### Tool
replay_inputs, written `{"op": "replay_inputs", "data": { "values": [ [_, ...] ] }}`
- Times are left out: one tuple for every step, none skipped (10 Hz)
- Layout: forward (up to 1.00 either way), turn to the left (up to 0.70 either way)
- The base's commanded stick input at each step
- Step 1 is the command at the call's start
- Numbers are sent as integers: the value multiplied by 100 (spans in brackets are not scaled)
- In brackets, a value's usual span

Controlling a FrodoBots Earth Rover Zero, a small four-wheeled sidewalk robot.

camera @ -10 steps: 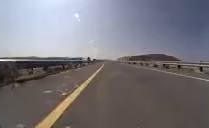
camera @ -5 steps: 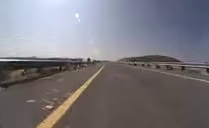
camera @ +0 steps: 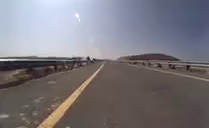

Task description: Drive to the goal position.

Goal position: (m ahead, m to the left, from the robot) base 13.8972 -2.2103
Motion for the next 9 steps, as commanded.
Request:
{"op": "replay_inputs", "data": {
  "values": [
    [100, -6],
    [100, -19],
    [100, 0],
    [100, 0],
    [100, 0],
    [100, 0],
    [100, 0],
    [100, 0],
    [100, 0]
  ]
}}
